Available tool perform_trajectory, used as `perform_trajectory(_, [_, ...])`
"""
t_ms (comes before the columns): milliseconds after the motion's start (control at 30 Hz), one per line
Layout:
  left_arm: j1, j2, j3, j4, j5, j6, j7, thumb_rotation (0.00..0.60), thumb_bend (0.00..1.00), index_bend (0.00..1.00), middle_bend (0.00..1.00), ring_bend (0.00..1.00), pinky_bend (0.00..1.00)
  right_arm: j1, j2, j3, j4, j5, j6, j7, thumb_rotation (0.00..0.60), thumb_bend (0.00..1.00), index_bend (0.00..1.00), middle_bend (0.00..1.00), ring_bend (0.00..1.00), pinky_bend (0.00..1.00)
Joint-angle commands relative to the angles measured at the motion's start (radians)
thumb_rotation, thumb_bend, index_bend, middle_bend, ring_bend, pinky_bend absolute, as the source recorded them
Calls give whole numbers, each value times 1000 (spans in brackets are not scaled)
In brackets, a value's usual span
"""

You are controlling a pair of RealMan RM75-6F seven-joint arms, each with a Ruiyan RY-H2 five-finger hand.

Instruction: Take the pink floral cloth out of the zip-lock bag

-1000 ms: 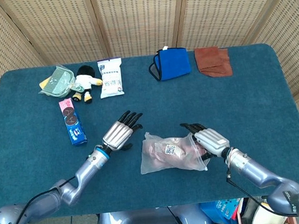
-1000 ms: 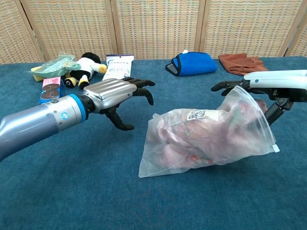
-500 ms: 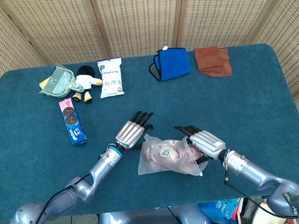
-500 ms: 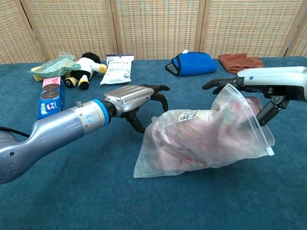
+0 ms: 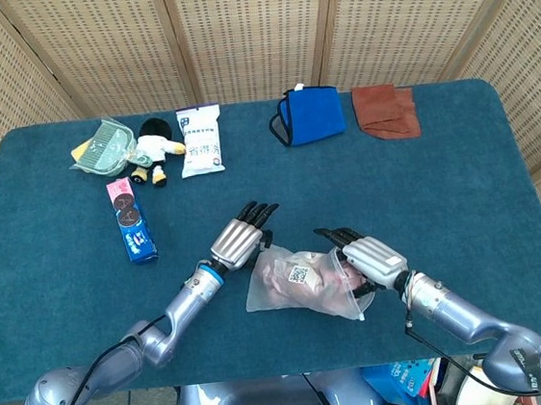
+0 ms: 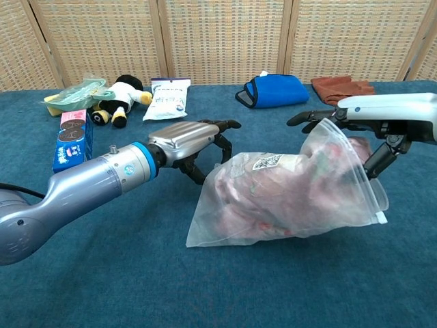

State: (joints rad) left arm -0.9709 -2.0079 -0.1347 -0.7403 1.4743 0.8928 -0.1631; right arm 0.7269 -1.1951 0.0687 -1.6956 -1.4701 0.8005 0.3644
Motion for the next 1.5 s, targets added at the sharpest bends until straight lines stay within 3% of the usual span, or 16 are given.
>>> perform_trajectory(33, [5, 7, -1, -3, -1, 8, 0, 600, 512, 623, 0, 0, 0, -3, 6, 1, -1, 1, 7, 0, 600, 807, 714, 0, 0, 0])
perform_trajectory(233, [40, 92, -5, -43, -2, 59, -16, 600, 514, 627, 0, 0, 0, -31, 69, 15, -2, 2, 63, 28, 600, 807, 714, 0, 0, 0])
perform_trajectory(533, [163, 411, -20, -254, -19, 187, -107, 600, 525, 635, 0, 0, 0, -68, 161, 57, 11, 15, 144, 110, 600, 807, 714, 0, 0, 0])
perform_trajectory(633, [240, 559, 1, -338, -27, 224, -154, 600, 525, 636, 0, 0, 0, -72, 157, 63, 36, 31, 143, 126, 600, 807, 714, 0, 0, 0])
perform_trajectory(767, [316, 674, 29, -376, -39, 254, -177, 600, 525, 637, 0, 0, 0, -73, 120, 59, 74, 37, 134, 137, 600, 807, 714, 0, 0, 0])
perform_trajectory(900, [385, 735, 63, -344, -33, 289, -223, 600, 525, 638, 0, 0, 0, -73, 71, 46, 120, 35, 122, 138, 600, 807, 714, 0, 0, 0])
perform_trajectory(1067, [455, 728, 98, -254, -26, 308, -323, 600, 525, 639, 0, 0, 0, -74, 16, 30, 181, 36, 106, 122, 600, 807, 714, 0, 0, 0])
perform_trajectory(1133, [470, 711, 115, -216, -8, 311, -369, 600, 522, 536, 0, 0, 0, -80, -1, 27, 198, 32, 119, 112, 600, 807, 690, 0, 0, 0])
perform_trajectory(1167, [473, 708, 124, -206, 0, 306, -385, 600, 475, 354, 0, 0, 0, -83, -5, 25, 204, 29, 126, 102, 600, 741, 579, 0, 0, 0])
perform_trajectory(1200, [476, 708, 130, -200, 7, 302, -399, 600, 388, 164, 0, 0, 0, -87, -6, 23, 205, 26, 132, 90, 600, 558, 392, 0, 0, 0])
perform_trajectory(1233, [481, 709, 133, -196, 10, 303, -407, 600, 319, 66, 0, 0, 0, -93, -2, 21, 203, 25, 144, 67, 600, 398, 250, 0, 0, 0])
perform_trajectory(1267, [486, 712, 134, -199, 12, 308, -410, 600, 217, 0, 0, 0, 0, -99, 1, 23, 202, 25, 159, 37, 600, 162, 86, 0, 0, 0])
perform_trajectory(1300, [491, 717, 134, -206, 13, 312, -412, 600, 160, 0, 0, 0, 0, -105, 4, 25, 198, 27, 175, 7, 600, 29, 10, 0, 0, 0])
perform_trajectory(1500, [555, 805, 113, -321, -27, 378, -337, 600, 112, 0, 0, 0, 0, -182, 39, 47, 169, -7, 390, -250, 600, 0, 0, 0, 0, 0])
